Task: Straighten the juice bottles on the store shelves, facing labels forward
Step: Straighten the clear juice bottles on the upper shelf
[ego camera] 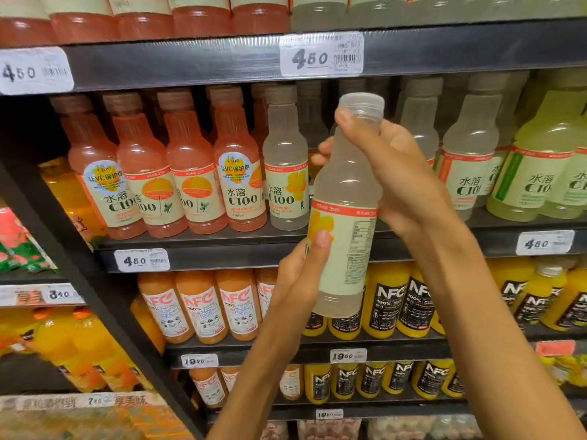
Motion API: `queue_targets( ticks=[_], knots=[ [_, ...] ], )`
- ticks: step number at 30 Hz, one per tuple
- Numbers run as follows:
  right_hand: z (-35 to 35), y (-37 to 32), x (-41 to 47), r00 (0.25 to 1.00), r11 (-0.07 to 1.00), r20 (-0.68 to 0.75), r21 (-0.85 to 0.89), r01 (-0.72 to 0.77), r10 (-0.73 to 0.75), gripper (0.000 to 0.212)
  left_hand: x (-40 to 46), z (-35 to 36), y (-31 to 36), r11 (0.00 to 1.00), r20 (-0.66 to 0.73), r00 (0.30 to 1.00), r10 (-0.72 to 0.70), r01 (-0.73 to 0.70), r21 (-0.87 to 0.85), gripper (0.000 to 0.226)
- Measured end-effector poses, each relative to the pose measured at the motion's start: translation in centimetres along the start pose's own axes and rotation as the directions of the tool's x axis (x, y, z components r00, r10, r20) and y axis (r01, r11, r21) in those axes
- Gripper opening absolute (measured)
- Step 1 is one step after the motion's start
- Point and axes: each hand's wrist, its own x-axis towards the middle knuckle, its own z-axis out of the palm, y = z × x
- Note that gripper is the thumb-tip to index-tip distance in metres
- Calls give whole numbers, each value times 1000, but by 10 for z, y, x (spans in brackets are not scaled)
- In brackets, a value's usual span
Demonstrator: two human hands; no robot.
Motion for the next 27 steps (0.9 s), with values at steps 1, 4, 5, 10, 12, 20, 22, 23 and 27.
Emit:
queue_targets(
  ticks=[1,4,5,10,12,20,22,23,27],
  knots=[
    [0,-2,0,999,999,29,39,-38,36,30,0,1,-1,999,-22,1000,-12,11,-45,46],
    [-1,-4,1,978,975,176,168,-146,116,41,-1,-1,-2,965,91,993,-69,89,-246,68],
    [0,-2,0,967,964,226,209,-167,118,46,-3,0,-1,936,175,981,-80,134,-325,71],
    [3,0,-1,971,962,236,260,-82,19,32,-1,1,-6,974,86,991,-104,119,-194,63],
    [0,0,-2,993,995,118,100,4,-16,26,-1,-2,-3,999,-32,999,-25,23,-37,55],
    [-5,2,-4,995,999,93,-26,-46,48,41,-6,9,-1,994,-57,994,-91,87,-72,54],
    [-5,3,-3,989,989,133,119,-88,72,40,-10,7,2,970,59,980,-190,197,-143,63],
    [-4,5,-3,983,971,158,205,-121,89,39,-11,8,3,954,104,969,-224,240,-181,69],
    [-5,9,3,977,937,104,279,-211,189,35,-15,9,8,908,188,944,-273,317,-273,67]
  ],
)
